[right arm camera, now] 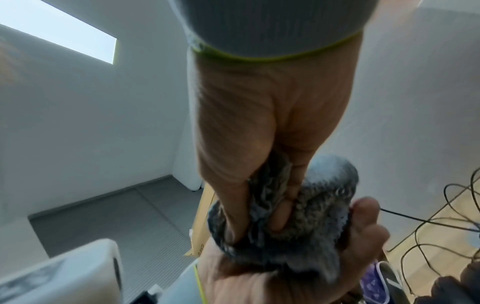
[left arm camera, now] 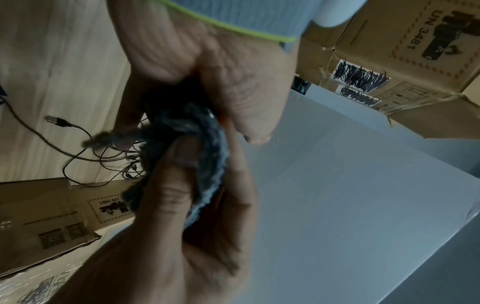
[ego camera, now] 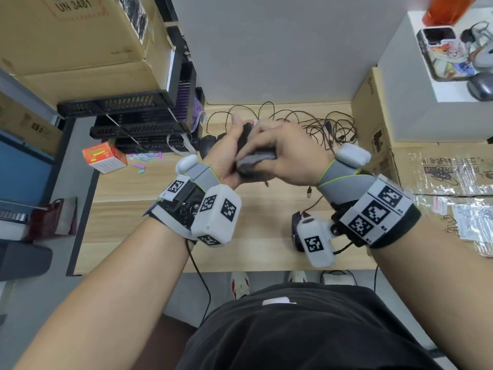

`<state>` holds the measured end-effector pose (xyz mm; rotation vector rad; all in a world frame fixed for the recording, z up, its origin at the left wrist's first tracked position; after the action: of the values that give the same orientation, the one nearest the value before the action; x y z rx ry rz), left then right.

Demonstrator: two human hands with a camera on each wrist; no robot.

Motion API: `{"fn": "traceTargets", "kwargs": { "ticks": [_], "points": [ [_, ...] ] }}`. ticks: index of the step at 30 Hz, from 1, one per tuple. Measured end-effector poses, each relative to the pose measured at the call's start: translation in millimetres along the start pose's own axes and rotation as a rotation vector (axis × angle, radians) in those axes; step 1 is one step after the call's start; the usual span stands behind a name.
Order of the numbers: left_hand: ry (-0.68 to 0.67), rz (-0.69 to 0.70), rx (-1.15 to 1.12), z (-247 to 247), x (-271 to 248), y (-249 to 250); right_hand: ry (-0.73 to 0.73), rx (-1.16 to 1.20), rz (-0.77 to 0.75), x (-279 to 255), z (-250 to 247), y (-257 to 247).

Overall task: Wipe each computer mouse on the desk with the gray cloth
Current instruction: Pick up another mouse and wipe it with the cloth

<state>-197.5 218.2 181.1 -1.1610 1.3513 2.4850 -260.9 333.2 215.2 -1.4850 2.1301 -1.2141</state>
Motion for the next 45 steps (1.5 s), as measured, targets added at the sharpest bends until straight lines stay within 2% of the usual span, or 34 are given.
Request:
{"fn": "traceTargets", "kwargs": {
  "ticks": [2,6,8,11,14,15,18,20,23,25,27,29,30,32,35,36,39,41,45],
  "points": [
    [-0.008,0.013,-0.003,0,0,3,0.004,0.103,0.070,1,0,1],
    [-0.033,0.005,0.066,-1,-5,6,0.372,0.071,0.311,7,-10,31],
    [-0.007,-0.004,0.067,1,-5,5,0.423,0.007,0.304,9,-8,33],
    [0.078,-0.033,0.015,-2,1,5,0.321,-0.027,0.164,6,1,16],
    [0.090,-0.021,0.047,-6,3,7,0.202,-0.018,0.048,3,6,11],
    [0.094,-0.018,0.064,-5,2,6,0.230,-0.020,0.080,5,4,18],
    [0.095,-0.010,0.141,2,0,3,0.385,0.013,0.314,14,-11,44],
    [0.107,0.001,0.128,5,2,3,0.389,-0.025,0.289,14,-12,42],
    [0.146,0.001,0.065,1,7,7,0.206,-0.008,0.116,10,-1,20],
    [0.155,0.002,0.113,-3,9,7,0.097,0.104,0.139,8,3,17],
    [0.156,0.002,0.139,-2,6,7,0.213,0.112,0.240,14,-3,31],
    [0.145,-0.002,0.127,2,3,6,0.382,-0.025,0.314,17,-12,40],
    [0.151,0.007,0.117,2,4,6,0.416,-0.060,0.313,17,-13,39],
    [0.164,0.029,0.103,2,5,10,0.345,-0.010,0.252,16,-8,26],
    [0.150,0.021,0.130,-1,4,12,0.099,0.229,0.186,11,1,12],
    [0.155,0.015,0.131,-2,4,12,0.099,0.217,0.211,11,-2,17],
    [0.160,0.011,0.104,-4,3,12,0.250,-0.056,0.392,15,-20,56],
    [0.136,0.014,0.091,-4,1,11,0.309,-0.124,0.497,11,-30,74],
    [0.131,-0.011,0.005,-3,1,11,0.404,0.010,0.418,12,-35,60]
  ]
}}
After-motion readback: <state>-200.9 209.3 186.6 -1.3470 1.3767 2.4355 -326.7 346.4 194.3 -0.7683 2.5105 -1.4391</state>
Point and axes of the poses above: each hand's wrist, its own x-axis towards the middle knuckle, its own z-axis out of the palm, y = z × x, the point moved 2 cm from there along x, towards the middle knuckle, and after that the axes turned 6 degrees about y, right-handed, at the moved point
